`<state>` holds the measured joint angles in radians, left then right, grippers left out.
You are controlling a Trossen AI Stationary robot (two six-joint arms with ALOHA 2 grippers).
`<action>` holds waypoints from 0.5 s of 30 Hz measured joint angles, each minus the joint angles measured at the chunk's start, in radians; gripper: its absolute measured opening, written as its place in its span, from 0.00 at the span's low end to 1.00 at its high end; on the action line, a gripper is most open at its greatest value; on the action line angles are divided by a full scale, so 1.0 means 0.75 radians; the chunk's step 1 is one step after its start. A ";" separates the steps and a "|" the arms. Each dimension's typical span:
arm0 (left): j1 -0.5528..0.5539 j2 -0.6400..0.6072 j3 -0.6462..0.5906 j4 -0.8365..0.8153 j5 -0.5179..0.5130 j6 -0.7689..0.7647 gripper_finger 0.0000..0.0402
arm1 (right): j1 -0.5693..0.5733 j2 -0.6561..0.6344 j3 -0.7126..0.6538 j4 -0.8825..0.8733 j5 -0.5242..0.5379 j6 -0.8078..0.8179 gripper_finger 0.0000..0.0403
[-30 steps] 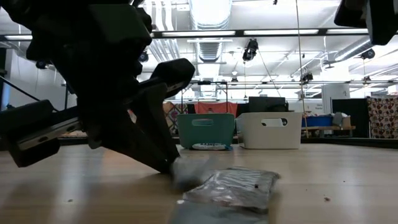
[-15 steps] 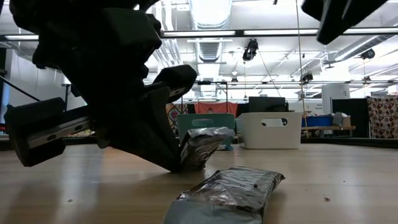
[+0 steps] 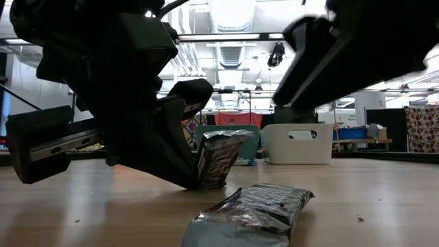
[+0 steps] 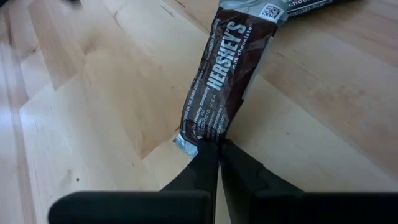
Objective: Organize candy in baskets
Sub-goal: Put the brown chocolate into the white bin
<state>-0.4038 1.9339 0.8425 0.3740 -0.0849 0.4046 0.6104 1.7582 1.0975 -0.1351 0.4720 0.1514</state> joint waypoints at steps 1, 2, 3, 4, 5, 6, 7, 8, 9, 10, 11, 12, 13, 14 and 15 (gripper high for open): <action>0.000 0.000 -0.001 0.001 0.000 0.000 0.00 | -0.006 0.014 -0.010 0.023 0.000 -0.015 0.40; 0.000 0.000 -0.001 0.001 0.000 -0.001 0.00 | -0.012 0.029 -0.016 0.044 0.000 -0.026 0.40; 0.000 0.000 -0.001 0.001 0.001 -0.001 0.00 | -0.018 0.044 -0.020 0.076 -0.004 -0.046 0.40; 0.000 -0.001 -0.001 0.002 0.000 -0.001 0.00 | -0.022 0.056 -0.021 0.103 -0.017 -0.062 0.40; 0.001 -0.001 -0.001 0.002 0.000 -0.001 0.00 | -0.030 0.066 -0.021 0.122 -0.036 -0.086 0.40; 0.002 -0.001 -0.001 0.002 0.002 -0.001 0.00 | -0.037 0.077 -0.022 0.149 -0.059 -0.103 0.40; 0.003 -0.001 -0.001 0.002 0.003 -0.001 0.00 | -0.045 0.088 -0.020 0.179 -0.084 -0.121 0.40; 0.003 -0.001 -0.002 0.002 0.002 -0.001 0.00 | -0.055 0.099 -0.015 0.195 -0.108 -0.135 0.40; 0.003 -0.001 -0.002 0.003 0.002 -0.001 0.00 | -0.064 0.110 -0.013 0.208 -0.129 -0.156 0.40; 0.003 -0.001 -0.002 0.003 0.003 -0.001 0.00 | -0.073 0.124 -0.012 0.226 -0.144 -0.171 0.40; 0.003 -0.001 -0.002 0.003 0.003 -0.004 0.00 | -0.081 0.134 -0.009 0.249 -0.163 -0.188 0.40; 0.003 -0.001 -0.002 0.004 0.003 -0.004 0.00 | -0.091 0.143 -0.008 0.271 -0.189 -0.204 0.40; 0.004 -0.001 -0.002 0.004 0.004 -0.004 0.00 | -0.100 0.146 -0.008 0.282 -0.218 -0.222 0.40; 0.004 -0.001 -0.002 0.003 0.005 -0.004 0.00 | -0.110 0.150 -0.009 0.299 -0.247 -0.232 0.40; 0.004 -0.001 -0.002 0.004 0.008 -0.005 0.00 | -0.119 0.156 -0.008 0.324 -0.272 -0.242 0.40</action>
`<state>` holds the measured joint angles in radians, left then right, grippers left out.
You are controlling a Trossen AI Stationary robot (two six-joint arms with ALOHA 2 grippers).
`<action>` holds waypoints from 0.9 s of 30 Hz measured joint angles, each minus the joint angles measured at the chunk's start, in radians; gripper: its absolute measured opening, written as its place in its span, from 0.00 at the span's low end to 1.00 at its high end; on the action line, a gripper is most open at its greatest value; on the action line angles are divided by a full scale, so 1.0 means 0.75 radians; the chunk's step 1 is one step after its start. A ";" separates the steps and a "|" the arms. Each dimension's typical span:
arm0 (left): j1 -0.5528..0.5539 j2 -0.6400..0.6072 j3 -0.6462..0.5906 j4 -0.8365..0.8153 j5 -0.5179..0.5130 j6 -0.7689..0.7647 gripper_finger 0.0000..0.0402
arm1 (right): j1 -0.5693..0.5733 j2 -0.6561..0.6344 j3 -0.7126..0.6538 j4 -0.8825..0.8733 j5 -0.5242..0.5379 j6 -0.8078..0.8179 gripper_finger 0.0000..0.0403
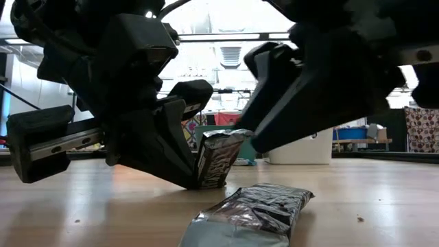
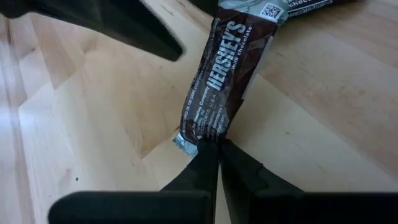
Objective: Organize candy in baskets
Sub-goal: Put the brown chocolate into the white bin
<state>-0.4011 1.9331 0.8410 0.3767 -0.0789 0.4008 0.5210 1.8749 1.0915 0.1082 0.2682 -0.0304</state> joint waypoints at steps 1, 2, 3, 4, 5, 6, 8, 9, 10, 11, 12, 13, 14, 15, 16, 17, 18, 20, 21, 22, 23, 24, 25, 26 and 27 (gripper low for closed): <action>0.000 0.000 0.000 0.000 0.002 -0.001 0.00 | -0.007 0.004 0.002 0.019 -0.018 -0.017 0.40; 0.000 0.000 0.000 0.000 0.002 -0.003 0.00 | -0.013 0.006 0.002 0.025 -0.027 -0.029 0.40; 0.000 0.000 0.000 0.000 0.002 -0.003 0.00 | -0.017 0.006 0.001 0.035 -0.042 -0.053 0.40; 0.000 0.000 0.000 0.000 0.004 -0.003 0.00 | -0.021 0.009 0.000 0.056 -0.054 -0.067 0.40; 0.001 0.000 -0.001 0.000 0.007 -0.003 0.00 | -0.024 0.011 0.001 0.072 -0.055 -0.085 0.40; 0.001 0.000 -0.001 0.000 0.010 -0.003 0.00 | -0.025 0.011 0.001 0.075 -0.055 -0.096 0.40; 0.003 0.000 -0.001 0.000 0.011 -0.003 0.00 | -0.030 0.011 0.001 0.080 -0.073 -0.116 0.40; 0.003 0.000 -0.001 0.000 0.013 -0.003 0.00 | -0.033 0.011 0.001 0.082 -0.085 -0.123 0.40; 0.004 0.000 -0.001 0.000 0.014 -0.003 0.00 | -0.036 0.011 0.001 0.084 -0.092 -0.125 0.39; 0.004 0.000 -0.001 0.000 0.014 -0.002 0.00 | -0.040 0.011 0.001 0.086 -0.097 -0.130 0.39; 0.004 0.000 -0.001 0.002 0.014 -0.001 0.00 | -0.043 0.011 0.001 0.088 -0.108 -0.139 0.39; 0.004 0.000 -0.001 0.005 0.014 0.001 0.00 | -0.048 0.011 0.001 0.088 -0.116 -0.157 0.38; 0.004 0.000 -0.002 0.009 0.014 0.002 0.00 | -0.051 0.011 0.001 0.089 -0.116 -0.169 0.37; 0.004 0.000 -0.002 0.011 0.014 0.003 0.00 | -0.057 0.012 0.001 0.093 -0.117 -0.192 0.36; 0.004 0.000 -0.002 0.012 0.014 0.003 0.00 | -0.061 0.016 0.001 0.105 -0.118 -0.211 0.34; 0.004 0.000 -0.002 0.013 0.014 0.003 0.00 | -0.065 0.017 0.001 0.122 -0.119 -0.232 0.33; 0.003 0.000 -0.002 0.014 0.014 0.003 0.00 | -0.067 0.019 0.001 0.131 -0.123 -0.255 0.32; 0.003 0.000 -0.002 0.015 0.015 0.002 0.00 | -0.074 0.019 0.001 0.140 -0.136 -0.287 0.29; 0.003 0.000 -0.002 0.015 0.015 0.000 0.00 | -0.076 0.019 0.001 0.142 -0.139 -0.294 0.27; 0.003 0.000 -0.002 0.016 0.015 -0.002 0.00 | -0.079 0.019 0.001 0.143 -0.139 -0.298 0.25; 0.003 0.000 -0.002 0.016 0.015 -0.002 0.00 | -0.080 0.019 0.001 0.142 -0.139 -0.299 0.23; 0.003 0.000 -0.002 0.016 0.015 -0.002 0.00 | -0.081 0.019 0.001 0.142 -0.141 -0.299 0.21; 0.003 0.000 -0.002 0.017 0.015 -0.002 0.00 | -0.083 0.019 0.001 0.142 -0.150 -0.299 0.18; 0.003 0.000 -0.002 0.017 0.015 -0.002 0.00 | -0.085 0.019 0.001 0.142 -0.163 -0.298 0.15; 0.003 0.000 -0.002 0.017 0.015 -0.002 0.00 | -0.085 0.019 0.001 0.141 -0.177 -0.294 0.13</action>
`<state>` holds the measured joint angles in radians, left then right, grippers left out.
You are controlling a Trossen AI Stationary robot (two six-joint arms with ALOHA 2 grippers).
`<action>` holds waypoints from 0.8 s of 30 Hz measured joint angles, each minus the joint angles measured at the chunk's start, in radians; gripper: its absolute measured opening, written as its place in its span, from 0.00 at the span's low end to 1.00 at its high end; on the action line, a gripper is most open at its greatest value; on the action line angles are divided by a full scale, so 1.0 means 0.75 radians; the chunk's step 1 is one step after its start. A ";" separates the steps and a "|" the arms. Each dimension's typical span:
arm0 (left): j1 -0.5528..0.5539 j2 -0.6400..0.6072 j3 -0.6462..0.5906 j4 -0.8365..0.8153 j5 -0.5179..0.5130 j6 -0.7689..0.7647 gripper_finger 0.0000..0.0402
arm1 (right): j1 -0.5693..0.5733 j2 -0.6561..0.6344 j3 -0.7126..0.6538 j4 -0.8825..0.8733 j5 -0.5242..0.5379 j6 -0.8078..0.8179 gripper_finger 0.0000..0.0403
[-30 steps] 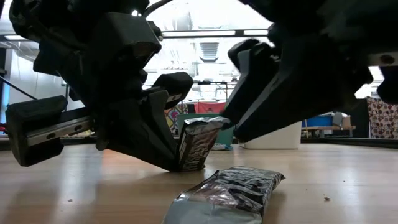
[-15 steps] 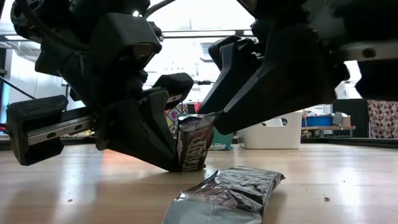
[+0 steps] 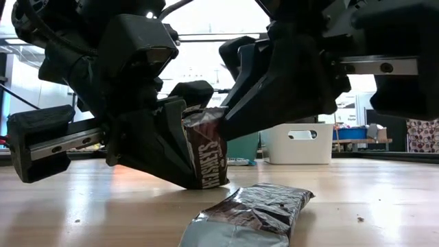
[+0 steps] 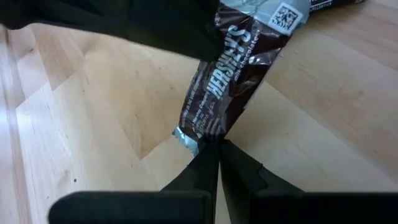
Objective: Organize candy in baskets
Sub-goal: Put the brown chocolate into the white bin
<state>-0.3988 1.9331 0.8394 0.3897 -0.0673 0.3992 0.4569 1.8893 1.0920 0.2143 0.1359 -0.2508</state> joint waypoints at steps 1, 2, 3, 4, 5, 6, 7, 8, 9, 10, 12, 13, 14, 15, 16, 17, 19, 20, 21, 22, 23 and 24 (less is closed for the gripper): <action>0.000 0.000 0.000 0.001 0.000 0.001 0.00 | -0.002 0.000 0.000 -0.001 -0.008 0.001 0.10; 0.000 0.000 0.000 0.001 0.000 0.004 0.00 | -0.002 0.000 0.000 -0.001 -0.010 0.000 0.07; 0.000 0.000 0.000 0.001 0.000 0.005 0.00 | -0.002 0.000 -0.001 -0.001 -0.012 -0.003 0.05; 0.000 0.000 0.000 0.001 0.000 0.005 0.00 | -0.002 0.000 -0.001 -0.001 -0.012 -0.005 0.03; 0.000 0.000 0.000 -0.001 0.000 0.004 0.00 | -0.002 0.000 -0.001 0.000 -0.012 -0.005 0.03; 0.000 0.000 0.000 -0.002 0.000 0.004 0.00 | -0.002 0.000 -0.001 0.000 -0.013 -0.005 0.03; -0.001 0.000 0.000 -0.002 -0.001 -0.002 0.00 | -0.002 0.000 -0.002 0.000 -0.012 -0.005 0.02; -0.001 0.000 0.000 -0.003 -0.001 -0.014 0.00 | -0.002 0.000 -0.002 0.000 -0.012 -0.005 0.02; -0.001 0.000 0.000 -0.004 -0.001 -0.021 0.00 | -0.002 0.000 -0.002 0.000 -0.012 -0.005 0.02; -0.001 0.000 0.001 -0.006 -0.001 -0.023 0.00 | -0.002 0.000 -0.002 0.000 -0.012 -0.005 0.02; -0.001 -0.001 0.002 -0.011 -0.001 -0.025 0.00 | -0.002 -0.001 -0.002 0.000 -0.012 -0.005 0.02; -0.001 -0.002 0.002 -0.016 -0.001 -0.025 0.01 | -0.002 -0.002 -0.002 -0.001 -0.012 -0.005 0.02; -0.001 -0.003 0.002 -0.020 -0.002 -0.026 0.02 | -0.002 -0.003 -0.002 -0.001 -0.011 -0.005 0.02; -0.001 -0.005 0.003 -0.025 -0.003 -0.026 0.03 | -0.002 -0.003 -0.002 -0.001 -0.011 -0.005 0.02; -0.001 -0.007 0.003 -0.031 -0.004 -0.026 0.04 | -0.002 -0.006 -0.002 -0.004 -0.011 -0.005 0.02; -0.001 -0.013 0.004 -0.042 -0.006 -0.027 0.06 | -0.002 -0.010 -0.002 -0.012 -0.011 -0.005 0.02; 0.000 -0.027 0.003 -0.071 -0.008 -0.028 0.09 | -0.002 -0.021 -0.002 -0.037 -0.008 -0.001 0.02; 0.000 -0.037 0.003 -0.086 -0.015 -0.028 0.10 | -0.002 -0.029 -0.002 -0.053 -0.007 0.005 0.02; 0.000 -0.046 0.003 -0.107 -0.028 -0.028 0.12 | -0.002 -0.040 -0.002 -0.071 -0.007 0.011 0.02; -0.001 -0.055 0.002 -0.125 -0.040 -0.028 0.13 | -0.002 -0.047 -0.003 -0.080 -0.007 0.019 0.02; -0.001 -0.066 0.002 -0.147 -0.053 -0.028 0.14 | -0.002 -0.058 -0.003 -0.086 -0.007 0.021 0.02; -0.001 -0.072 0.002 -0.172 -0.065 -0.028 0.16 | -0.002 -0.071 -0.003 -0.106 -0.007 0.024 0.02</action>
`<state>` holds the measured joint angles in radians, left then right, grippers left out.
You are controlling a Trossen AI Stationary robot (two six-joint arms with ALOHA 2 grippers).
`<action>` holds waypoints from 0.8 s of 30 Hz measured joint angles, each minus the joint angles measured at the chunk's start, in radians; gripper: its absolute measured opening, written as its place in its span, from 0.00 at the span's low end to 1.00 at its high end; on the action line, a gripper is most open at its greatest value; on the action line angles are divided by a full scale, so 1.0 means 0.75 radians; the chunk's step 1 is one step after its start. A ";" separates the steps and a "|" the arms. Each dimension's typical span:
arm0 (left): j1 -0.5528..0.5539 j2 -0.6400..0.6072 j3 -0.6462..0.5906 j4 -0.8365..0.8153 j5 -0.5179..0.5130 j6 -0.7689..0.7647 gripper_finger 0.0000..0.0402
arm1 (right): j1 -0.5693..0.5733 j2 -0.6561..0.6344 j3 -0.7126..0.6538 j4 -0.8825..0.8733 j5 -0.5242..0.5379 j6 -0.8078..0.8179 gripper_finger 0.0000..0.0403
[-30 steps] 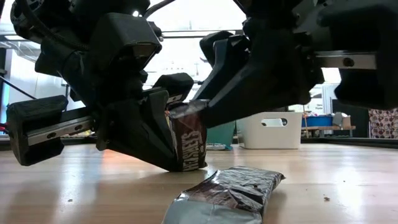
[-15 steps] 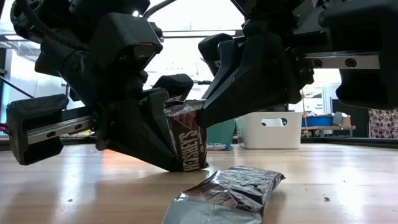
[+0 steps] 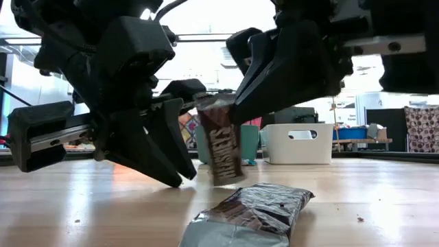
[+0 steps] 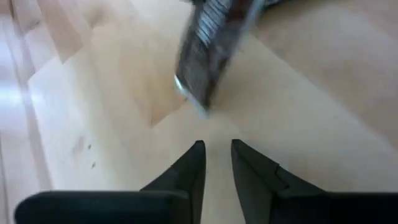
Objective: Organize candy in baskets
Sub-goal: Put the brown chocolate into the white bin
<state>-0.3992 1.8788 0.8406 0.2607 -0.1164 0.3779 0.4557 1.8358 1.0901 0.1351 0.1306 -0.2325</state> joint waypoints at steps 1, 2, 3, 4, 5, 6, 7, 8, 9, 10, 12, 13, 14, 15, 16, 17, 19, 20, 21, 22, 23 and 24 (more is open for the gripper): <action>0.000 -0.008 0.000 -0.021 -0.011 0.000 0.17 | 0.000 -0.013 0.000 -0.017 0.001 0.004 0.02; 0.000 -0.016 0.001 -0.045 -0.021 0.000 0.18 | -0.001 -0.026 0.000 -0.024 0.005 0.007 0.02; 0.000 -0.023 0.001 -0.068 -0.027 -0.001 0.18 | -0.003 -0.041 0.000 -0.041 0.016 0.008 0.02; 0.000 -0.031 0.001 -0.087 -0.029 -0.002 0.19 | -0.003 -0.061 0.000 -0.072 0.039 0.012 0.02; 0.000 -0.039 0.001 -0.105 -0.032 -0.004 0.19 | -0.006 -0.082 0.000 -0.103 0.061 0.013 0.02; 0.000 -0.048 0.001 -0.124 -0.033 -0.005 0.19 | -0.010 -0.104 0.000 -0.133 0.083 0.013 0.02; 0.000 -0.061 0.000 -0.147 -0.033 -0.009 0.19 | -0.015 -0.133 0.000 -0.167 0.104 0.016 0.02; 0.001 -0.073 -0.001 -0.170 -0.036 -0.015 0.19 | -0.020 -0.161 0.000 -0.206 0.129 0.022 0.02; 0.001 -0.086 -0.003 -0.194 -0.041 -0.018 0.19 | -0.029 -0.190 0.000 -0.244 0.140 0.031 0.02; 0.001 -0.102 -0.003 -0.221 -0.048 -0.019 0.19 | -0.039 -0.221 0.000 -0.273 0.143 0.033 0.02; 0.001 -0.139 -0.004 -0.274 -0.069 -0.027 0.19 | -0.063 -0.276 0.000 -0.331 0.155 0.047 0.02; 0.001 -0.163 -0.004 -0.300 -0.080 -0.029 0.19 | -0.074 -0.309 0.000 -0.362 0.167 0.050 0.02; 0.001 -0.186 -0.004 -0.334 -0.086 -0.033 0.19 | -0.087 -0.337 0.000 -0.390 0.185 0.052 0.02; 0.001 -0.211 -0.004 -0.361 -0.091 -0.042 0.19 | -0.101 -0.368 0.000 -0.411 0.203 0.052 0.02; 0.002 -0.235 -0.004 -0.384 -0.091 -0.048 0.19 | -0.114 -0.400 0.000 -0.442 0.230 0.052 0.02; 0.002 -0.261 -0.005 -0.406 -0.091 -0.057 0.19 | -0.130 -0.429 0.000 -0.479 0.263 0.052 0.02; 0.003 -0.321 -0.008 -0.422 -0.091 -0.068 0.19 | -0.173 -0.489 0.000 -0.537 0.337 0.060 0.02; 0.003 -0.352 -0.011 -0.433 -0.091 -0.071 0.19 | -0.198 -0.518 0.000 -0.583 0.383 0.075 0.02; 0.003 -0.387 -0.017 -0.441 -0.091 -0.074 0.19 | -0.232 -0.547 0.000 -0.620 0.424 0.090 0.02; 0.003 -0.420 -0.025 -0.444 -0.091 -0.074 0.19 | -0.269 -0.578 0.000 -0.653 0.452 0.114 0.02; 0.003 -0.456 -0.033 -0.446 -0.091 -0.074 0.19 | -0.308 -0.606 0.000 -0.692 0.470 0.138 0.02; 0.003 -0.496 -0.046 -0.443 -0.091 -0.074 0.19 | -0.354 -0.632 0.000 -0.732 0.484 0.168 0.02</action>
<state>-0.3969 1.5068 0.8064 -0.0719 -0.1848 0.3221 0.1902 1.3618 1.0901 -0.4142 0.4939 -0.1068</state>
